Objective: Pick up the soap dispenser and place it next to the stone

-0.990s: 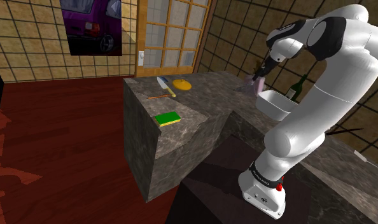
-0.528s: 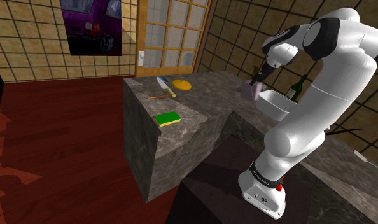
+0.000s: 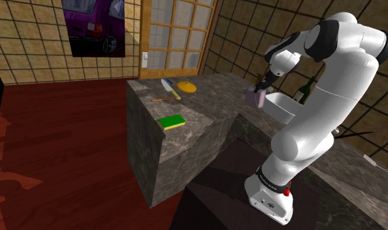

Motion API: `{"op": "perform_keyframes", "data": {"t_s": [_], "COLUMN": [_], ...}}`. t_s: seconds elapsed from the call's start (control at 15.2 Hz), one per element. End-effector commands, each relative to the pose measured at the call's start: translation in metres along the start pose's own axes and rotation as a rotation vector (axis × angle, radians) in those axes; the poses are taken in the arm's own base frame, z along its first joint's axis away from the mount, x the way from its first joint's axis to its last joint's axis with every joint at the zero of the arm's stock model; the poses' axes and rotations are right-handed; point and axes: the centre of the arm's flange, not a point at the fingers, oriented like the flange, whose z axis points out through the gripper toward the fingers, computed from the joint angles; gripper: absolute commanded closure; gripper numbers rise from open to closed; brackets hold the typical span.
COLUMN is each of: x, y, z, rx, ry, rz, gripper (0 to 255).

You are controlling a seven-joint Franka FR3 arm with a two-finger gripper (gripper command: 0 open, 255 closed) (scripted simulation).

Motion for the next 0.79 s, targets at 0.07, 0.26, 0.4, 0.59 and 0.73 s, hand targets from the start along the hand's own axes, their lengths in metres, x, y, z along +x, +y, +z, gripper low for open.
{"op": "perform_keyframes", "data": {"t_s": [0.07,0.26,0.4,0.59,0.73], "x": [-0.004,-0.008,-0.011,-0.015,-0.016], "y": [0.000,0.001,0.001,0.001,0.001], "z": [0.015,0.030,0.040,0.056,0.059], "rx": [-0.001,-0.001,-0.001,-0.001,-0.001], "ry": [0.001,0.001,0.001,0.001,0.001], "rz": [0.000,0.000,0.000,0.000,0.000], "gripper": [255,255,255,255,255]}}
